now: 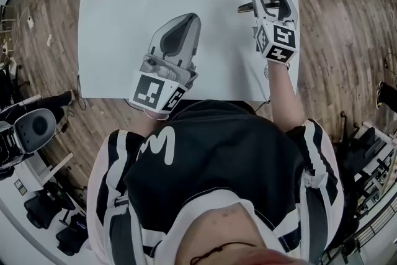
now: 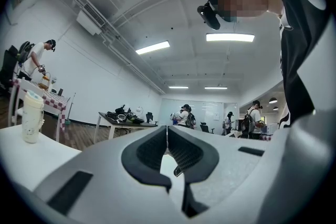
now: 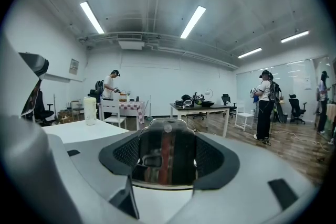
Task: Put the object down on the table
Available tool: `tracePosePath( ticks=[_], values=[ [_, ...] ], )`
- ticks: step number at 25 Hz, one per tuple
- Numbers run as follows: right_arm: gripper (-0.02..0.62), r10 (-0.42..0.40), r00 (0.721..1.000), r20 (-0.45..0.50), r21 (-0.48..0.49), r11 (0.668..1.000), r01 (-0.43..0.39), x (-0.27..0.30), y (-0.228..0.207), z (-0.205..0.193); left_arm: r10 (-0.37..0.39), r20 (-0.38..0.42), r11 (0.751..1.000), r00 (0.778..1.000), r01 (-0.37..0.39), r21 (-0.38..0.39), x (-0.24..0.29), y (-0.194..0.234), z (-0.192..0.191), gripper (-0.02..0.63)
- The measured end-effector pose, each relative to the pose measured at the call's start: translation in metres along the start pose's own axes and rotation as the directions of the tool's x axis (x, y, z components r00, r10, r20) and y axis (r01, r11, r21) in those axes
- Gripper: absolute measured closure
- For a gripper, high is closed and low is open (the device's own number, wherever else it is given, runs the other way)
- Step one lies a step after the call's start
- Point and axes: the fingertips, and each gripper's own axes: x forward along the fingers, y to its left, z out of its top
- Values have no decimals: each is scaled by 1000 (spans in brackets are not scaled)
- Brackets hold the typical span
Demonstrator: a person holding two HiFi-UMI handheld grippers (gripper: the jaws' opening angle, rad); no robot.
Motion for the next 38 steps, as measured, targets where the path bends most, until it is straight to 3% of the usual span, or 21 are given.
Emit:
tracePosePath(
  ticks=[38],
  values=[
    [293,0,990,-141,-51,999,-7,55,-11,-63,61,-8,998,998,-61,19,-7,8,2,595]
  ],
)
